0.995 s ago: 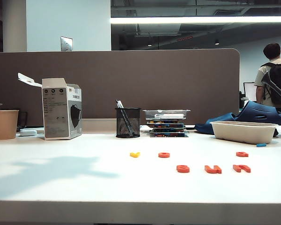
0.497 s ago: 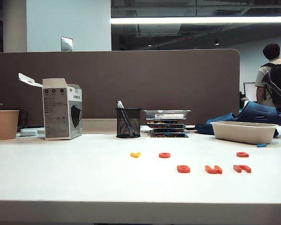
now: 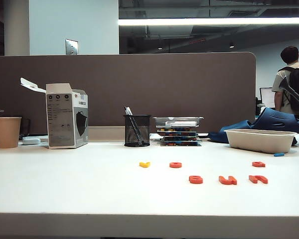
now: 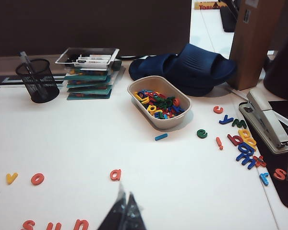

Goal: Select the appropriate letters from the row of letter magnets placed on the table to arrange into the word "sun".

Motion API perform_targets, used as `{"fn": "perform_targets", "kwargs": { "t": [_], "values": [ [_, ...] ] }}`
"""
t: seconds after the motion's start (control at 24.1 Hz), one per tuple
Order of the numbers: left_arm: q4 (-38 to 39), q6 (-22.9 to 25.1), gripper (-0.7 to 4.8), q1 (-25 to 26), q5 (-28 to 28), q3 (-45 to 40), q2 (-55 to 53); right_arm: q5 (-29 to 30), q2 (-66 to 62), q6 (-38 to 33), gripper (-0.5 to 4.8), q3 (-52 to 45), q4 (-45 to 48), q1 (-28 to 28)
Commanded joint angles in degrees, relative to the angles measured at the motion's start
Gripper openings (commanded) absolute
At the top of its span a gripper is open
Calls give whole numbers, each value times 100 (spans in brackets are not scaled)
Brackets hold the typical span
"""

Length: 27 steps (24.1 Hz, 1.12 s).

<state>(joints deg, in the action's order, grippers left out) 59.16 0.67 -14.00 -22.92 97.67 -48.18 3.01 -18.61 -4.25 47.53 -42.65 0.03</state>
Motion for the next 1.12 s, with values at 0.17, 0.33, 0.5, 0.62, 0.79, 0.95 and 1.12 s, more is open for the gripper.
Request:
{"fn": "perform_targets", "kwargs": {
  "t": [0.17, 0.33, 0.5, 0.62, 0.79, 0.95, 1.12],
  "values": [
    [-280, -249, -5, -20, 166, -1853, 1464, 35, 612, -24, -6, -599, 358, 175],
    [-1137, -369, -5, -20, 793, -3359, 2756, 221, 905, -24, -5, -1161, 450, 170],
    [-1502, -295, -5, -20, 901, -4207, 3473, 505, 890, -398, -6, -1425, 557, 170],
    [-1558, -264, -5, -20, 922, -4756, 3803, 459, 901, -636, -6, -1731, 1163, 170],
    [-1803, -234, -5, -20, 1340, -5512, 4135, 461, 955, -623, -6, -2260, 2022, 173],
    [-2988, -61, -5, -20, 1801, -6467, 4572, 431, 1187, -619, -6, -2942, 2889, 173],
    [-3941, -87, -5, -22, 2011, -7285, 4804, 393, 1679, -363, -6, -3661, 3370, 173]
  ]
}}
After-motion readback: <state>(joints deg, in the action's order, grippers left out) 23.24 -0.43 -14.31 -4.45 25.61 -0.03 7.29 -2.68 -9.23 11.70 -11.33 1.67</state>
